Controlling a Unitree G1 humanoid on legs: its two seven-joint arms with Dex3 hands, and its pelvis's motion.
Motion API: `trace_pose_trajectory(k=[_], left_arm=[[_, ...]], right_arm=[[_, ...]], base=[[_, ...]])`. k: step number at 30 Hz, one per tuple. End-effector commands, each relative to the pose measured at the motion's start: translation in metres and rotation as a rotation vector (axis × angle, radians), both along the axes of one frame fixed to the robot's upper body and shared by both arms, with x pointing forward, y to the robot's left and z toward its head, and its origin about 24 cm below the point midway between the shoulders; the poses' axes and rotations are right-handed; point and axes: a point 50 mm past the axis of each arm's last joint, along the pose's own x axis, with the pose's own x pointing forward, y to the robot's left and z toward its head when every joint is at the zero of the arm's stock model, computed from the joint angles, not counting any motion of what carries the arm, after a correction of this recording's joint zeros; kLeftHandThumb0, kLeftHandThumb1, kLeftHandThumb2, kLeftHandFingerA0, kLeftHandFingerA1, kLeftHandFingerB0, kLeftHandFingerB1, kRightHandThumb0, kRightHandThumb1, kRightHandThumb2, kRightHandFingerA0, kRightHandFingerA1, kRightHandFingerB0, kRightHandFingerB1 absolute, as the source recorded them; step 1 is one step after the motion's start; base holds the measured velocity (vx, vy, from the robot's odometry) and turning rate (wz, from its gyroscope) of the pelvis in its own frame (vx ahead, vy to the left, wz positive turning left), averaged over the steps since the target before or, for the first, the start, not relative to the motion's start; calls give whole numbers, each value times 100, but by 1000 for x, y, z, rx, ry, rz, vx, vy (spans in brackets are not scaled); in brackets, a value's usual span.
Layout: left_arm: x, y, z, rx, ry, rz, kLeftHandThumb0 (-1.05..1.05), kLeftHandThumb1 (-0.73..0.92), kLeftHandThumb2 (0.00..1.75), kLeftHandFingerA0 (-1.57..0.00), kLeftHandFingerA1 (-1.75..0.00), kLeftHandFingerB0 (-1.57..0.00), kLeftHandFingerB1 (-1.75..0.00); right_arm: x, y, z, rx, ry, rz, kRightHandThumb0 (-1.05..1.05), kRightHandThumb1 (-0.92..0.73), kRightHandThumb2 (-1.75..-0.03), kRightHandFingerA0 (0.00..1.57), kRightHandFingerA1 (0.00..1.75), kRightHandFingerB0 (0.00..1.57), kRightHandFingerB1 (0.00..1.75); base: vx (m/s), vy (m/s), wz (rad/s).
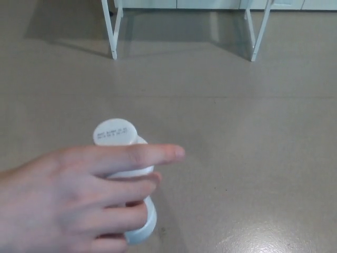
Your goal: The robot picks up a bottle from a person using its left hand and walk towards the table in frontand put the bottle on the table.
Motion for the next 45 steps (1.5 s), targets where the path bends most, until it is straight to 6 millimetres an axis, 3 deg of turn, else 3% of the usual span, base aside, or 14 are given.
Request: trace_pose_trajectory(k=[1,3,7,9,30,32,34,35,36,39,40,43,44,45], left_arm=[[18,-58,84,-196,-474,-520,-67,40,81,0,-20,0,-14],[15,-80,113,-180,-548,-688,-70,41,83,0,-24,0,-11],[13,-85,119,-181,-552,-708,-70,41,83,0,-24,0,-11],[8,-120,155,-212,-628,-916,-69,40,82,-2,-35,0,-13],[46,-167,190,-189,-665,-1051,-72,41,82,-4,-41,0,-9],[48,-175,194,-191,-671,-1063,-78,51,58,-9,-33,0,-14],[52,-185,200,-173,-685,-1093,-71,42,86,-3,-44,0,-13],[53,-187,201,-175,-687,-1094,-80,52,61,-12,-35,0,-15],[55,-190,202,-175,-688,-1096,-80,42,76,-10,-43,-3,-9],[56,-192,203,-175,-683,-1097,-80,42,76,-10,-43,-3,-9],[60,-197,204,-153,-680,-1101,-66,40,78,-18,-48,0,-14],[66,-206,205,-119,-673,-1104,-66,40,78,-18,-48,0,-14],[71,-211,202,-102,-666,-1083,-35,59,57,-86,-54,-6,-25],[77,-218,198,-79,-659,-1060,-35,59,57,-86,-54,-6,-25]], right_arm=[[-7,-9,1,-12,26,-7,-53,-63,-89,58,58,33,48],[-8,-8,0,-5,30,-10,-53,-62,-89,58,58,32,47],[-8,-8,0,-6,31,-9,-53,-62,-89,58,58,32,47],[-14,-8,-2,-17,50,18,-46,-76,-63,66,45,42,37],[-4,0,0,-54,40,130,-47,-76,-63,64,46,43,37],[-3,4,-1,-74,39,163,-47,-76,-64,64,46,45,37],[-1,6,0,-79,24,185,-48,-75,-63,62,46,46,38],[1,6,1,-82,20,189,-48,-75,-63,62,46,45,38],[2,6,2,-84,16,194,-52,-62,-91,54,58,39,51],[2,7,2,-86,15,197,-52,-62,-91,54,58,39,51],[3,7,2,-87,15,199,-44,-75,-62,62,45,46,38],[3,7,2,-88,15,202,-44,-75,-62,62,45,46,38],[1,8,1,-85,12,200,-45,-74,-62,63,45,46,38],[0,10,0,-81,9,197,-45,-74,-62,63,45,46,38]], base=[[0,0,0],[0,0,0],[0,0,0],[0,0,0],[0,0,0],[0,0,0],[0,0,0],[0,0,0],[0,0,0],[0,0,0],[0,0,0],[0,0,0],[0,0,0],[0,0,0]])
